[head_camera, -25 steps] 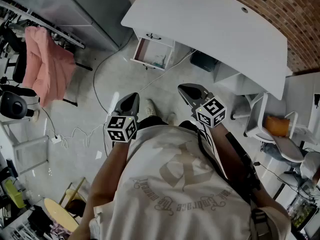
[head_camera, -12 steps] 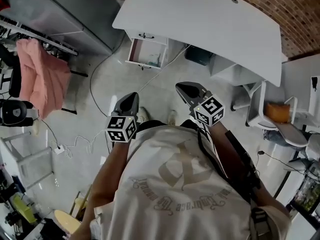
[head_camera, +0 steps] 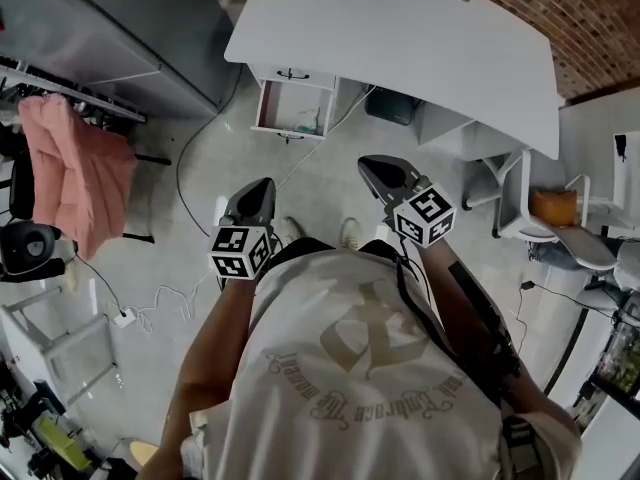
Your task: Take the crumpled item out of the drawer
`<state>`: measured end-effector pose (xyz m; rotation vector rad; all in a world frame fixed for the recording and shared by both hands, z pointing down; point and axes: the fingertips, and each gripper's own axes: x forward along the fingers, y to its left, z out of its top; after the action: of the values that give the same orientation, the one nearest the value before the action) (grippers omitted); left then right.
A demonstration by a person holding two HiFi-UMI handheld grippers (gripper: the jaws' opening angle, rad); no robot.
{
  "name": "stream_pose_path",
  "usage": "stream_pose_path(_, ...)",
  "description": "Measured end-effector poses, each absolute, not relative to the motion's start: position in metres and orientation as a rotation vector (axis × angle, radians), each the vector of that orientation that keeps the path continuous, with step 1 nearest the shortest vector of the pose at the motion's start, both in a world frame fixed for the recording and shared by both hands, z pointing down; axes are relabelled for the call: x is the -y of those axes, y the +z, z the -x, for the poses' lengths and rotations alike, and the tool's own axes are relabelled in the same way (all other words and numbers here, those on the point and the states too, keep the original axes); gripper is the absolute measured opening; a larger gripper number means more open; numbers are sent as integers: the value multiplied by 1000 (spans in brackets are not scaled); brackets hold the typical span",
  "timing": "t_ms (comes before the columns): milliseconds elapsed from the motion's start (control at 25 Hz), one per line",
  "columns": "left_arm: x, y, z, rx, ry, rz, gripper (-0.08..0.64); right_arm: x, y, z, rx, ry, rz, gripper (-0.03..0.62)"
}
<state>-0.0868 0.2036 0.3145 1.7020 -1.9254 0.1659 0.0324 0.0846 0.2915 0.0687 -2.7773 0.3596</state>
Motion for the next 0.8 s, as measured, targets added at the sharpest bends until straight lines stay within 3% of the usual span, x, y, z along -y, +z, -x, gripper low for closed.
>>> stream_pose_path(800,-235,317,177,1812,188,-1856,3,-119,287,38,2768,359,-344,8)
